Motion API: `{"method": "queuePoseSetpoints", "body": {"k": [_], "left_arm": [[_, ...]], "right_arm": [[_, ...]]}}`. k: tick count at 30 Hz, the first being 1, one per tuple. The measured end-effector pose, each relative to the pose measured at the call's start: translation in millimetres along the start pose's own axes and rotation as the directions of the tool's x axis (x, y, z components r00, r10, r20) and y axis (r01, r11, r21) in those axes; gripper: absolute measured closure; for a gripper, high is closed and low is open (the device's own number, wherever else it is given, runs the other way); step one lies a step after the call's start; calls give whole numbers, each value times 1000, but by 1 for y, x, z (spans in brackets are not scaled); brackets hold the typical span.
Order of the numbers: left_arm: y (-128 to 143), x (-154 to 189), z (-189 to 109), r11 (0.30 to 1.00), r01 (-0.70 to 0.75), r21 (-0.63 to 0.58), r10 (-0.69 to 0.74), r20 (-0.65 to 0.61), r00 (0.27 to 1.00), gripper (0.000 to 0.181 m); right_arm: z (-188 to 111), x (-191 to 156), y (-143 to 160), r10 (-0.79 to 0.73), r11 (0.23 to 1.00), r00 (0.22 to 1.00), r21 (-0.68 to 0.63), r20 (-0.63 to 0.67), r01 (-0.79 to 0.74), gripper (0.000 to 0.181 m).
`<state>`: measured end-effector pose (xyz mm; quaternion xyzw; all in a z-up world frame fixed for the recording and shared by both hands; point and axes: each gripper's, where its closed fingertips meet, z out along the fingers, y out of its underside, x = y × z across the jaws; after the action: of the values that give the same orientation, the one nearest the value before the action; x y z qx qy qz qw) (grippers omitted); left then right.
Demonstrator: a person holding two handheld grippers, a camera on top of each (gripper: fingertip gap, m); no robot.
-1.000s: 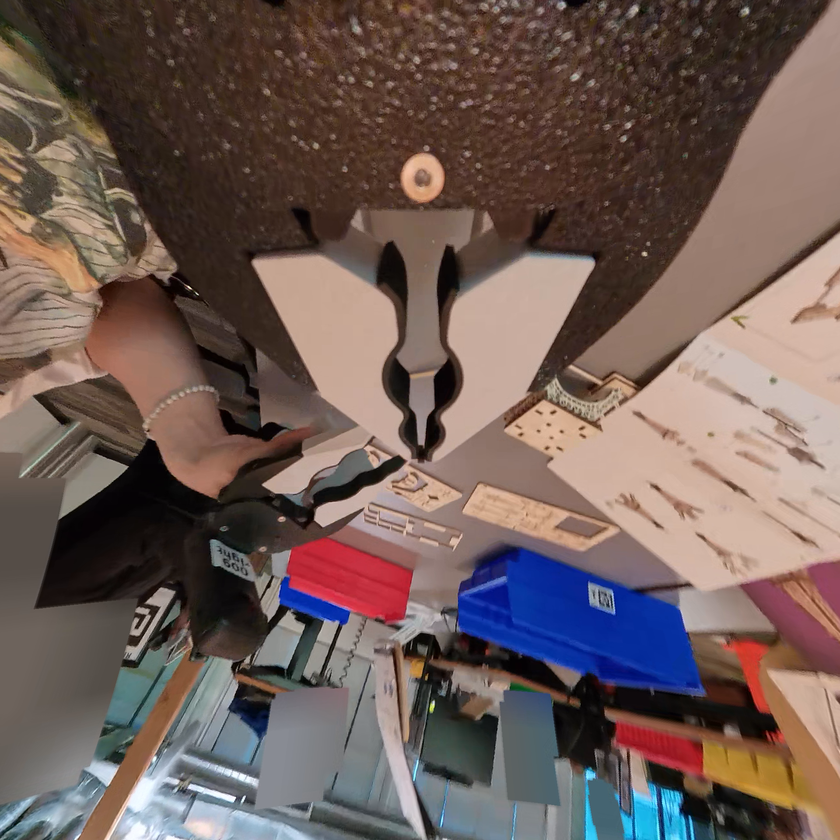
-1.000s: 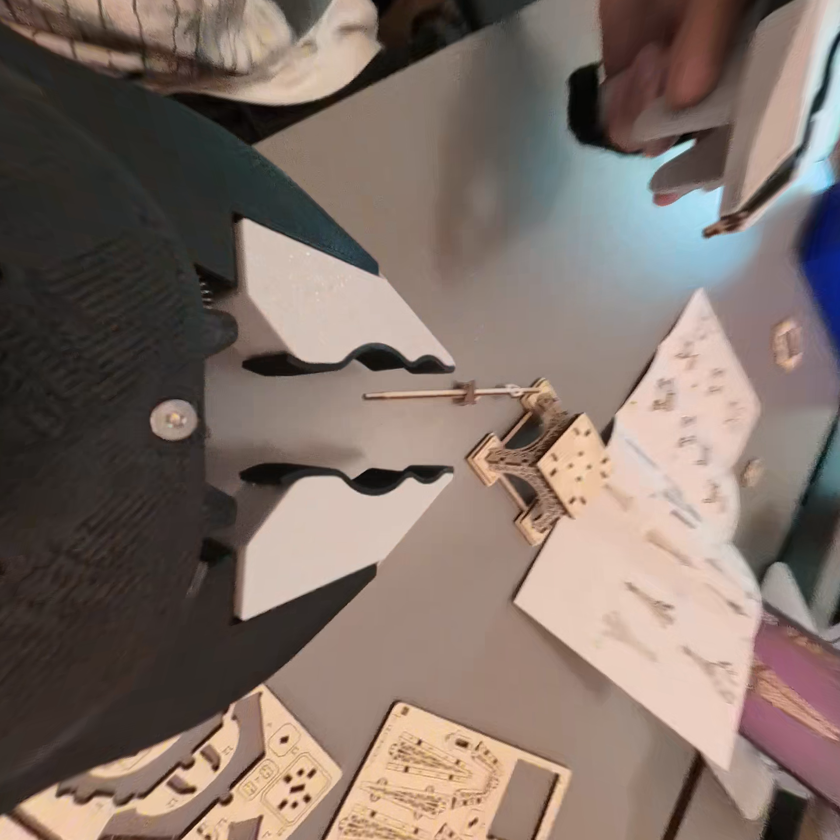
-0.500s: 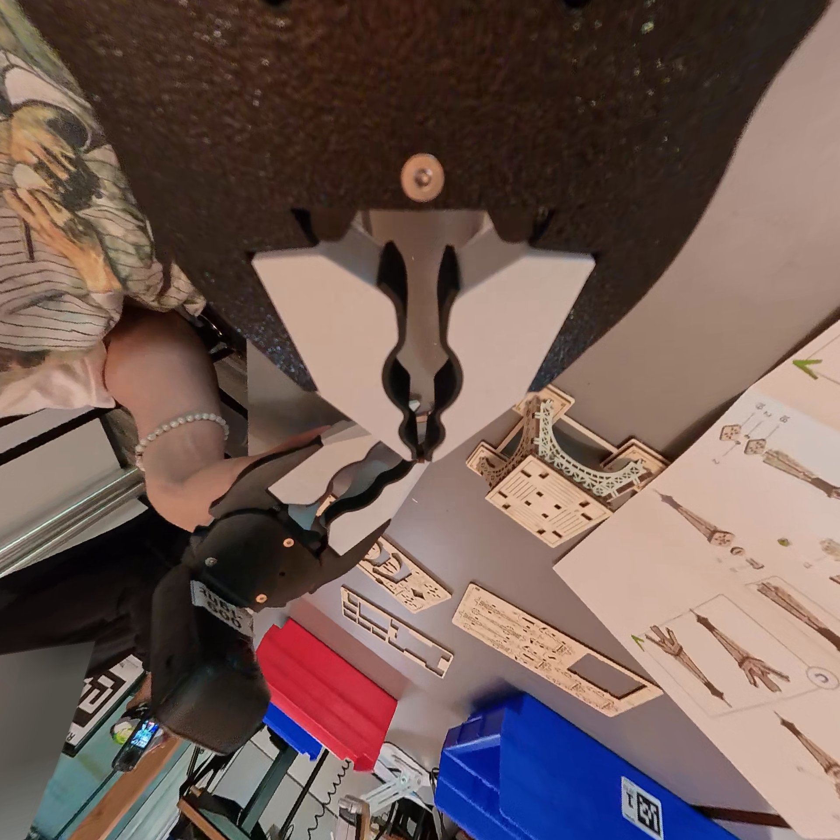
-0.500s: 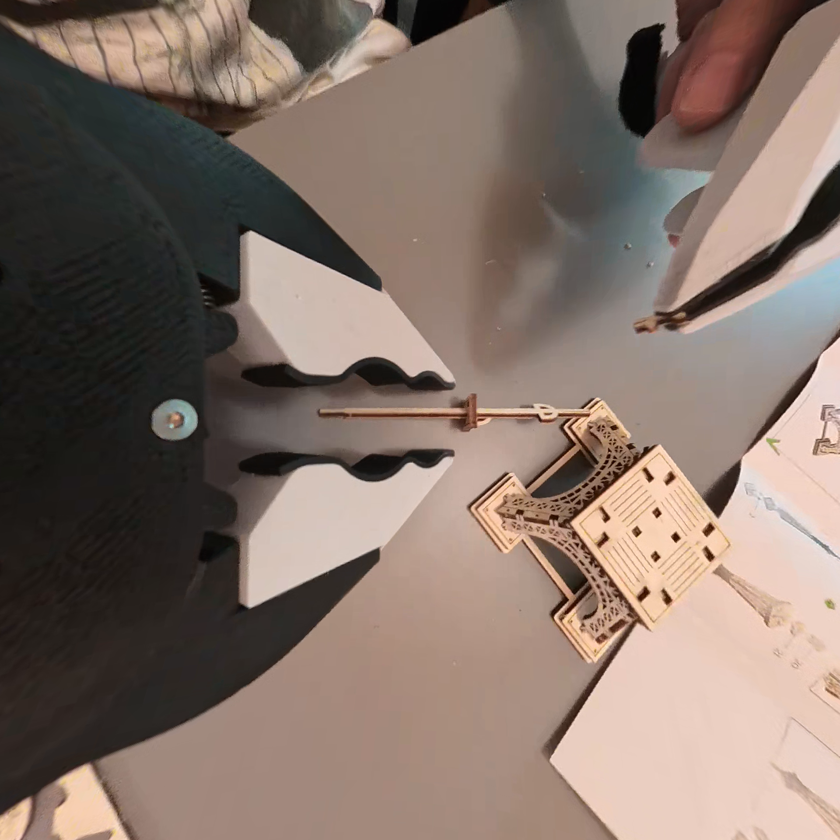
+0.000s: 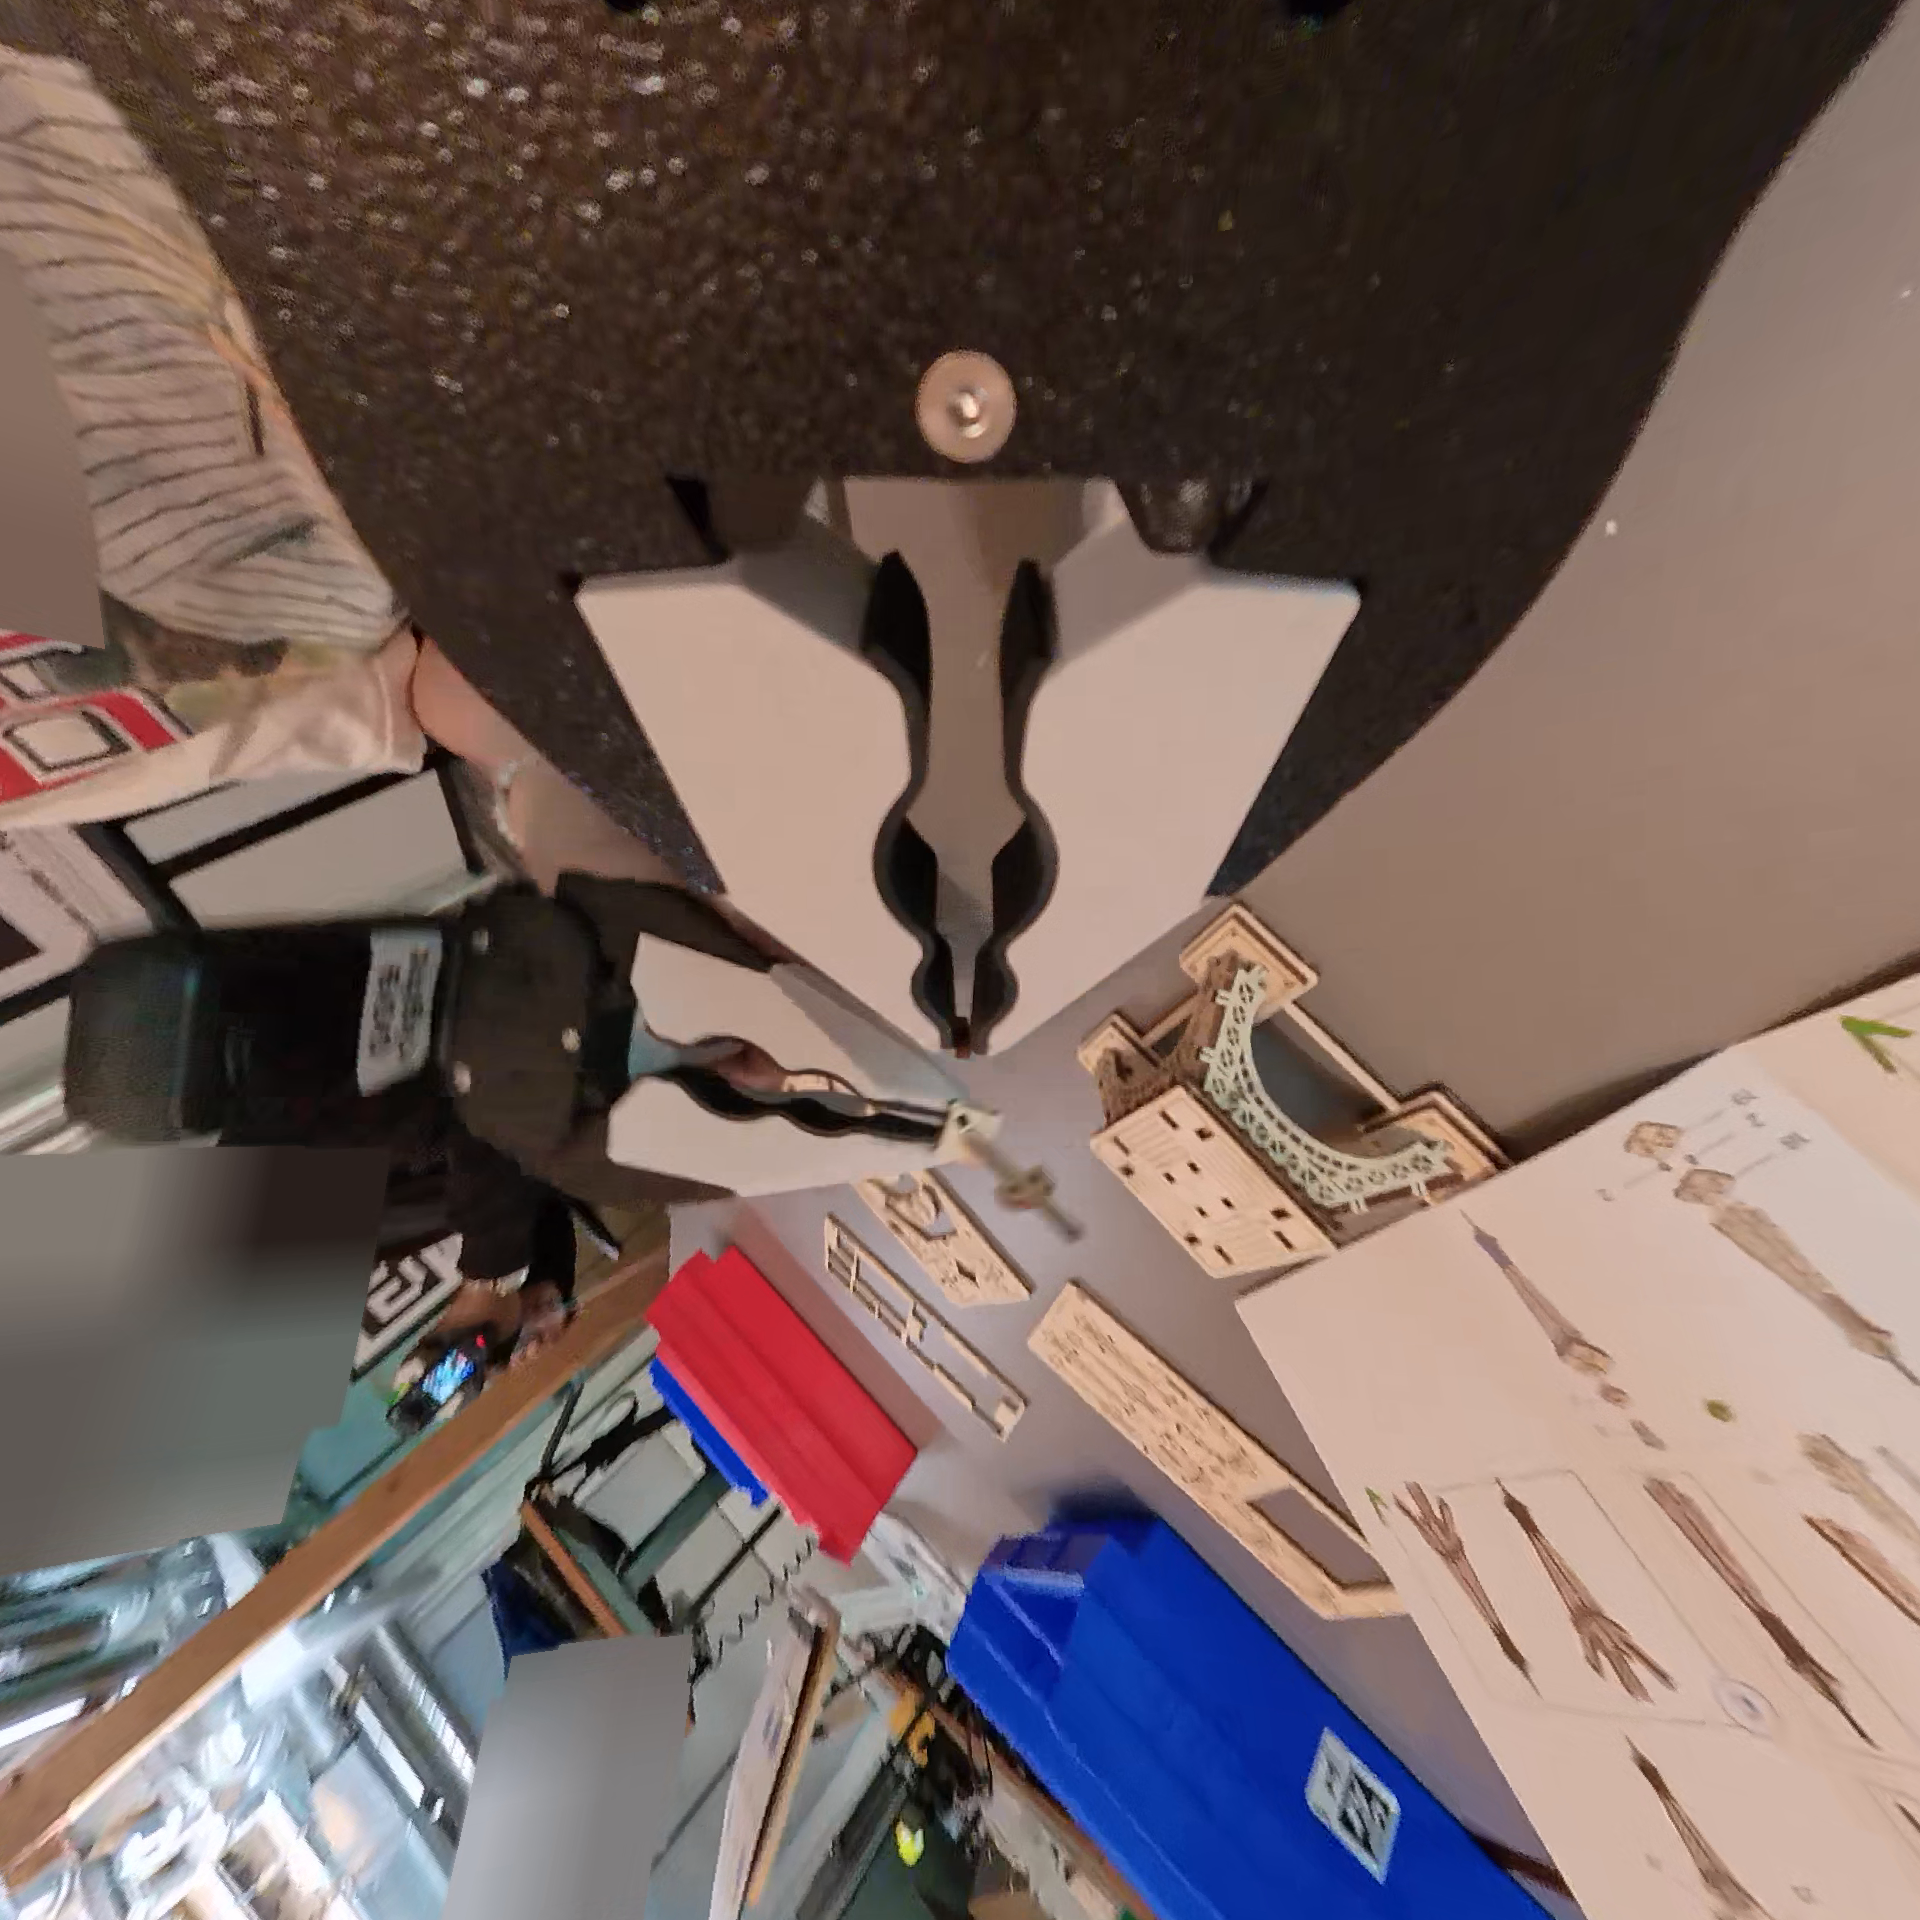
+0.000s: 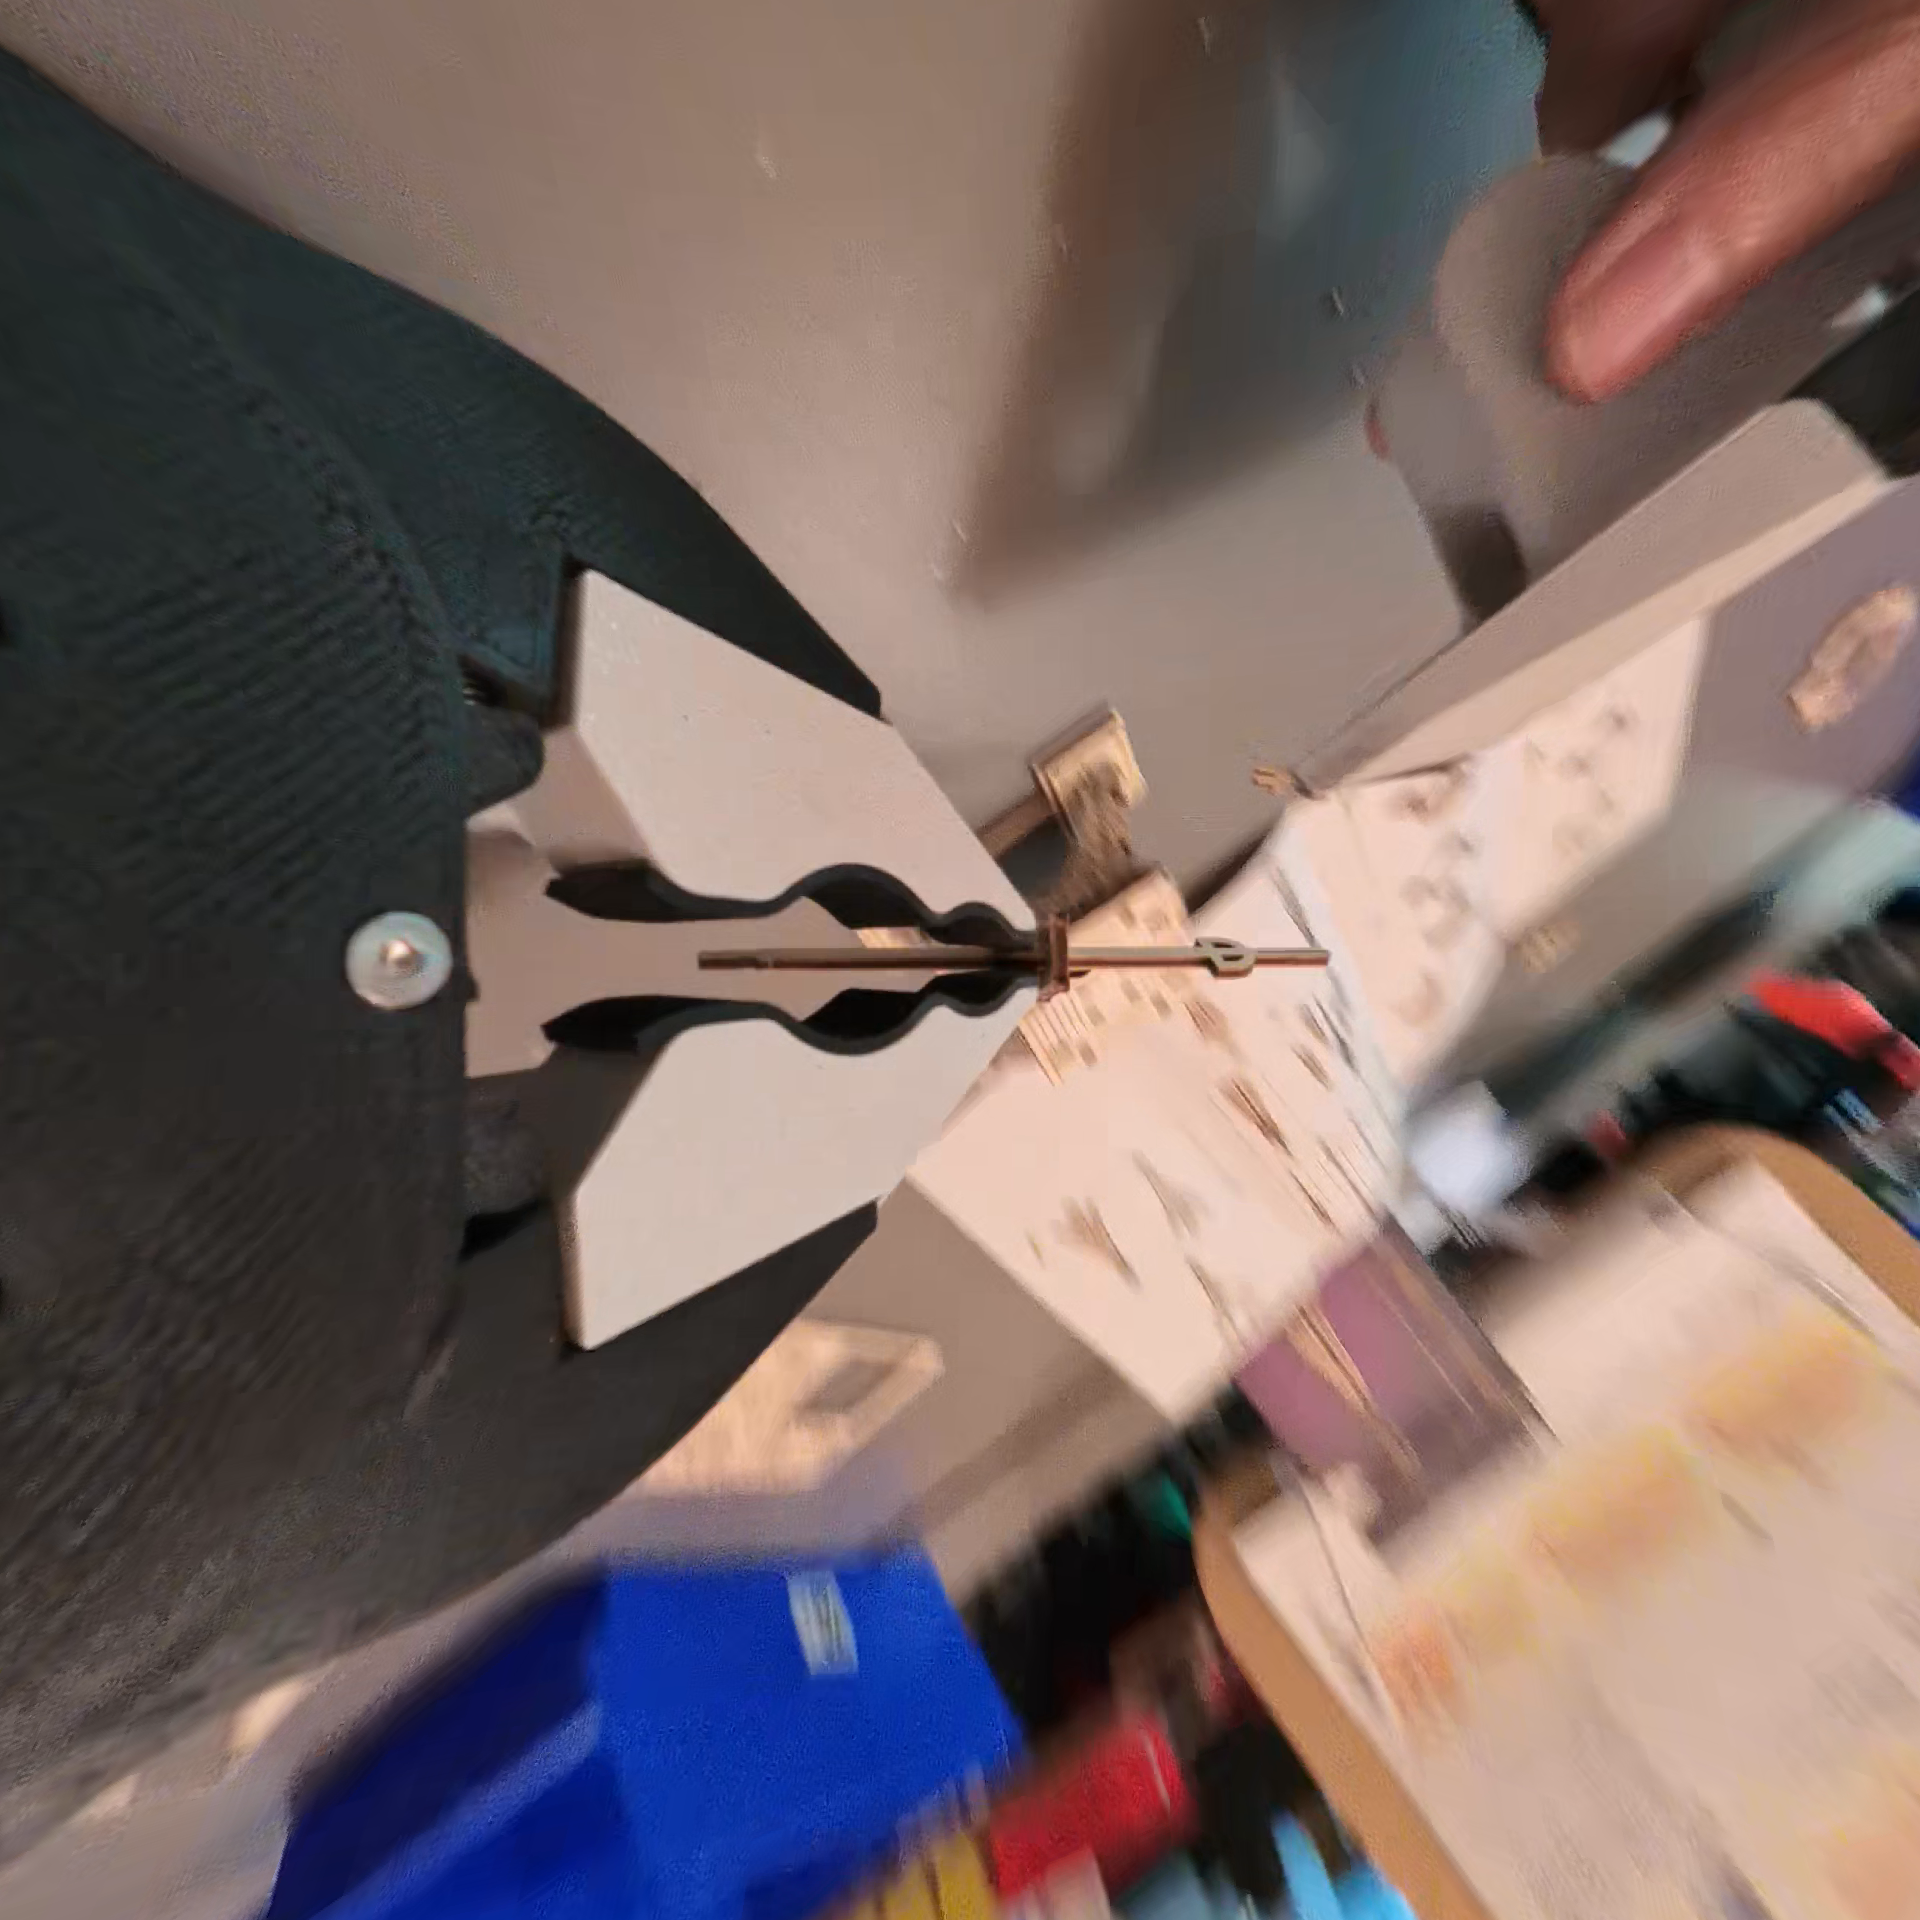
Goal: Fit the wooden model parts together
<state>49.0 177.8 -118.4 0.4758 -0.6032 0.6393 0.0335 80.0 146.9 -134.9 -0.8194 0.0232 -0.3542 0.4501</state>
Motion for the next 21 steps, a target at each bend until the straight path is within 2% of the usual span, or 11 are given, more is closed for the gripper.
{"method": "queuePoseSetpoints", "body": {"k": [4,9,13,21], "left_arm": [[-16,17,-4,997,17,74,-13,-48,999,181],[-24,40,-7,996,-30,83,36,-66,997,181],[-25,48,-8,995,-75,69,78,-44,996,181],[-27,56,-5,989,-130,71,132,-19,991,181]], "right_arm": [[-15,15,-38,-211,962,937,111,-280,250,180],[-32,12,-64,-184,922,897,246,-403,300,180],[-39,11,-71,-169,901,880,291,-445,320,181],[-40,6,-75,-166,895,873,301,-458,329,180]]}}
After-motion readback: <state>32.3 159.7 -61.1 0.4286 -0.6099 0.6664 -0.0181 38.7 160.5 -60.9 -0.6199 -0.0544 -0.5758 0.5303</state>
